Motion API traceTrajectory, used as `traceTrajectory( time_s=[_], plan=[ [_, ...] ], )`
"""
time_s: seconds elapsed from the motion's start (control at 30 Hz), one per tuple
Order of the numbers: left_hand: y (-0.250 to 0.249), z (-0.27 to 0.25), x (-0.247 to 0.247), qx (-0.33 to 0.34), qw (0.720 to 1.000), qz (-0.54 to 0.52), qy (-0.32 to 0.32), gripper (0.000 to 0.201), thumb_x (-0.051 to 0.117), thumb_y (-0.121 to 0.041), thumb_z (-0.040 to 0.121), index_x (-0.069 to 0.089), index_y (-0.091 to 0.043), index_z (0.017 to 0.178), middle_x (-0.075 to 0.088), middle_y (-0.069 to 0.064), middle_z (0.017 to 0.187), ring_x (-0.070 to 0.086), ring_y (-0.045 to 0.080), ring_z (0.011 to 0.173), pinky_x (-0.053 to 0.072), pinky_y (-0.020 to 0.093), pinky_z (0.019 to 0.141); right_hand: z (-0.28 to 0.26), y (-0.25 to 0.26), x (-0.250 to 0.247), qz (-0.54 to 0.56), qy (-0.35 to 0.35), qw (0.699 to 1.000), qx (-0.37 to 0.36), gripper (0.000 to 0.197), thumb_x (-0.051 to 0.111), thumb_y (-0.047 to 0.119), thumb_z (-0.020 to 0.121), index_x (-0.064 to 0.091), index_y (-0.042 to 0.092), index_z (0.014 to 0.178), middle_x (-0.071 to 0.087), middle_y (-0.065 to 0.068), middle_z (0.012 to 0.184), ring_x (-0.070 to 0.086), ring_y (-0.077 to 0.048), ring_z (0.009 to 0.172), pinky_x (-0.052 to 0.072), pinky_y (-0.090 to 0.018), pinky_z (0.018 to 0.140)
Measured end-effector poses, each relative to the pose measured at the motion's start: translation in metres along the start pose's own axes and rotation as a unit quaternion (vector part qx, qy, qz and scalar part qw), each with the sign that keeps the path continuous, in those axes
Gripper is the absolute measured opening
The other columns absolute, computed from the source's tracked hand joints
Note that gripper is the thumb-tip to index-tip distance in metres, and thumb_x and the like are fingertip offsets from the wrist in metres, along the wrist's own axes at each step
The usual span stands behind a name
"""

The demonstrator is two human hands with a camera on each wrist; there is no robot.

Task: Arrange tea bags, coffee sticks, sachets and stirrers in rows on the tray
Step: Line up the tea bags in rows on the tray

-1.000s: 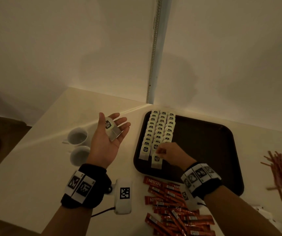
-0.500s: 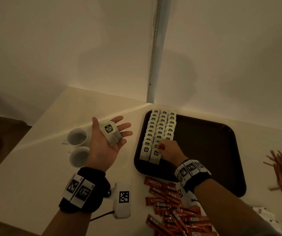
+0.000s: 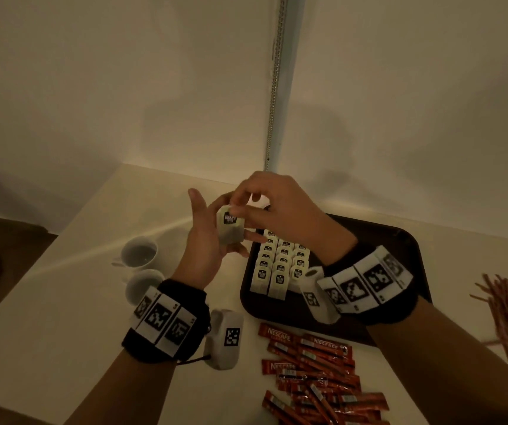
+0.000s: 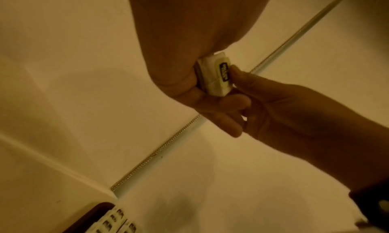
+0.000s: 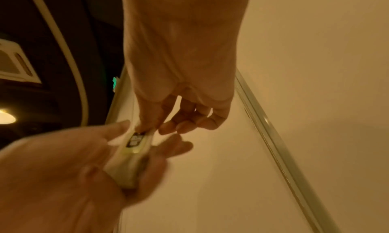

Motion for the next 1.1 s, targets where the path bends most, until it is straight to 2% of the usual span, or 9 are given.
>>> traceTrajectory(
  time_s=[0.07, 0.13, 0.2, 0.27, 0.47, 0.63, 0.73, 0.9, 1.1],
  plan=[
    [-0.011, 0.000, 0.005, 0.046, 0.999, -0.008, 0.010, 0.076, 0.027, -0.076, 0.084, 0.053, -0.017, 0.124, 0.069, 0.008, 0.111, 0.068, 0.027, 0.097, 0.055, 0.030, 0.059, 0.006, 0.016, -0.016, -0.022, -0.012, 1.000, -0.003, 0.008, 0.068, 0.022, 0.084, 0.070, 0.016, 0.088, 0.067, 0.004, 0.082, 0.059, -0.010, 0.077, 0.050, -0.032, 0.076],
    [-0.021, -0.002, 0.008, 0.109, 0.994, -0.006, 0.003, 0.051, 0.060, -0.051, 0.083, 0.052, -0.020, 0.123, 0.064, 0.003, 0.118, 0.064, 0.022, 0.109, 0.055, 0.032, 0.074, 0.010, 0.034, -0.035, -0.082, -0.038, 0.995, -0.028, 0.009, 0.067, 0.027, 0.084, 0.071, 0.019, 0.088, 0.067, 0.007, 0.079, 0.059, -0.008, 0.071, 0.050, -0.030, 0.072],
    [-0.027, -0.005, 0.009, 0.159, 0.987, -0.001, -0.023, 0.038, 0.069, -0.022, 0.080, 0.057, -0.020, 0.116, 0.068, -0.001, 0.109, 0.066, 0.018, 0.101, 0.054, 0.028, 0.074, 0.012, 0.053, -0.050, -0.157, -0.048, 0.985, -0.050, 0.013, 0.066, 0.031, 0.084, 0.071, 0.022, 0.090, 0.064, 0.010, 0.078, 0.054, -0.005, 0.070, 0.047, -0.028, 0.071],
    [-0.031, -0.008, 0.011, 0.182, 0.982, 0.004, -0.053, 0.026, 0.070, -0.008, 0.080, 0.064, -0.016, 0.104, 0.074, -0.003, 0.094, 0.069, 0.015, 0.087, 0.053, 0.024, 0.068, 0.014, 0.068, -0.060, -0.208, -0.035, 0.976, -0.059, 0.015, 0.064, 0.033, 0.086, 0.072, 0.023, 0.094, 0.059, 0.011, 0.079, 0.048, -0.002, 0.070, 0.042, -0.025, 0.070],
    [-0.038, -0.008, 0.031, 0.155, 0.987, -0.044, -0.014, 0.020, 0.062, -0.011, 0.081, 0.073, -0.021, 0.094, 0.074, -0.001, 0.088, 0.069, 0.014, 0.079, 0.052, 0.019, 0.063, 0.018, 0.090, -0.073, -0.254, 0.002, 0.965, -0.067, 0.019, 0.059, 0.030, 0.090, 0.073, 0.022, 0.102, 0.054, 0.014, 0.081, 0.041, 0.006, 0.058, 0.029, -0.006, 0.059],
    [-0.031, -0.013, 0.044, 0.105, 0.989, -0.099, 0.042, 0.023, 0.057, -0.016, 0.083, 0.077, -0.025, 0.085, 0.074, -0.003, 0.090, 0.069, 0.012, 0.077, 0.051, 0.018, 0.062, 0.018, 0.094, -0.075, -0.230, -0.001, 0.971, -0.058, 0.019, 0.062, 0.025, 0.087, 0.071, 0.021, 0.104, 0.059, 0.013, 0.077, 0.046, 0.006, 0.055, 0.035, -0.001, 0.059],
    [-0.030, -0.017, 0.046, 0.088, 0.985, -0.138, 0.061, 0.009, 0.070, -0.027, 0.083, 0.077, -0.025, 0.089, 0.073, -0.003, 0.097, 0.069, 0.013, 0.082, 0.052, 0.019, 0.066, 0.016, 0.090, -0.075, -0.208, 0.000, 0.977, -0.040, 0.017, 0.063, 0.025, 0.088, 0.070, 0.021, 0.103, 0.053, 0.018, 0.071, 0.049, 0.013, 0.059, 0.035, 0.000, 0.062],
    [-0.022, -0.017, 0.043, 0.082, 0.980, -0.167, 0.072, 0.035, 0.083, -0.042, 0.062, 0.076, -0.023, 0.091, 0.072, -0.003, 0.102, 0.069, 0.013, 0.087, 0.053, 0.020, 0.070, 0.014, 0.081, -0.075, -0.171, 0.001, 0.985, -0.010, 0.014, 0.064, 0.026, 0.087, 0.072, 0.021, 0.097, 0.050, 0.024, 0.069, 0.049, 0.020, 0.062, 0.035, 0.000, 0.061],
    [-0.018, -0.020, 0.040, 0.083, 0.982, -0.171, 0.016, 0.024, 0.063, -0.026, 0.078, 0.065, -0.013, 0.098, 0.072, -0.002, 0.096, 0.067, 0.013, 0.083, 0.052, 0.020, 0.068, 0.008, 0.069, -0.072, -0.107, -0.009, 0.994, 0.005, 0.008, 0.066, 0.026, 0.086, 0.070, 0.022, 0.091, 0.058, 0.017, 0.071, 0.053, 0.010, 0.065, 0.039, -0.003, 0.062]
  ],
)
Point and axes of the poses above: each hand's wrist, its own z-axis towards the middle knuckle, its own x-axis out of the palm, y = z × x, the point moved 5 cm from there along z, towards the middle knuckle
